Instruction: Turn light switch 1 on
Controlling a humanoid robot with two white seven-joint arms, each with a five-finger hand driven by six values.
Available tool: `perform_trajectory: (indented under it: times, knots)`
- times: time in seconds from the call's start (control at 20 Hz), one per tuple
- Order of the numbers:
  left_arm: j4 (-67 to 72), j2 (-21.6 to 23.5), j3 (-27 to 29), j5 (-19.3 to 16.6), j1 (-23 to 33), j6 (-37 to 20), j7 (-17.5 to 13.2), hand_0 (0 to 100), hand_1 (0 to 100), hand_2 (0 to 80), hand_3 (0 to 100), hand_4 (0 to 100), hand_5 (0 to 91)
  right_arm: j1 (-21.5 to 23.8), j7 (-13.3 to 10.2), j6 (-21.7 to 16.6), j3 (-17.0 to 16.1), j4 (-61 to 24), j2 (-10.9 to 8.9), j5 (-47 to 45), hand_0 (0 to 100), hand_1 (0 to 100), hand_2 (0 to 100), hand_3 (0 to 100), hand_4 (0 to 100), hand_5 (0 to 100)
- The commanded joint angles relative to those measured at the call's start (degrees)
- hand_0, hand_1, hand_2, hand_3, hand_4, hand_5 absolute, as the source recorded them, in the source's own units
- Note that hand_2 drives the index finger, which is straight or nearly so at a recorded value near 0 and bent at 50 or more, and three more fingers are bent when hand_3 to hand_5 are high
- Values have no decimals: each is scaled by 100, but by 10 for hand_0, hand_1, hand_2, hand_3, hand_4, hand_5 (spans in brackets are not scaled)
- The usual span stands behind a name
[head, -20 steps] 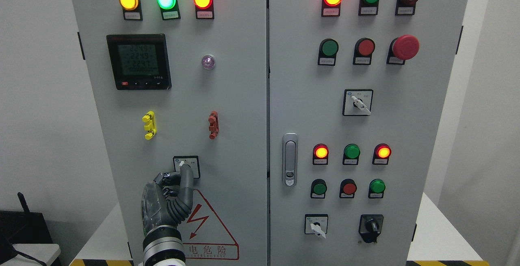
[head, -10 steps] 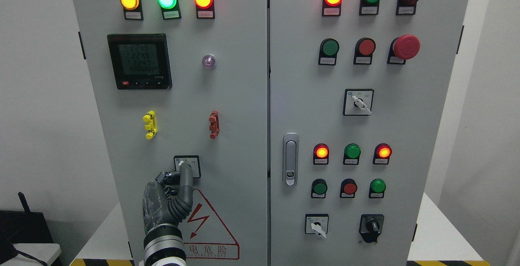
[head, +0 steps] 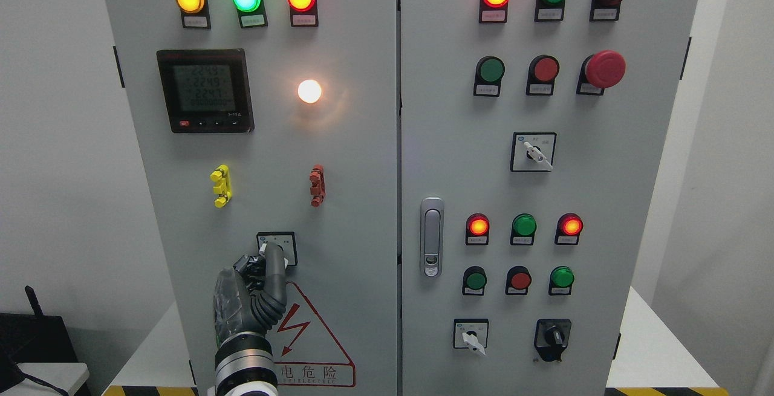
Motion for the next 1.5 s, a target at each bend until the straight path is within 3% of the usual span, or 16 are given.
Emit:
perform_trajectory:
  times: [0.0,0.3,0.95,1.45]
  knots:
    - [5,0,1,14,-3,-35,36,654,224,498,625,796,813,0,4,4,0,0,0,-97,120,389,0,0,0,0]
    - [-4,-9,1,14,5,-35,45,680,173,501,627,797,814,0,4,4,0,0,0,-97,120,389,0,0,0,0]
    - [-13,-9,1,14,5,-35,45,508,148,500,634,799,814,0,4,4,0,0,0,-97,120,389,0,0,0,0]
    - [-30,-18,1,14,76,-53,54,456,148,499,635,800,814,0,4,4,0,0,0,-97,120,389,0,0,0,0]
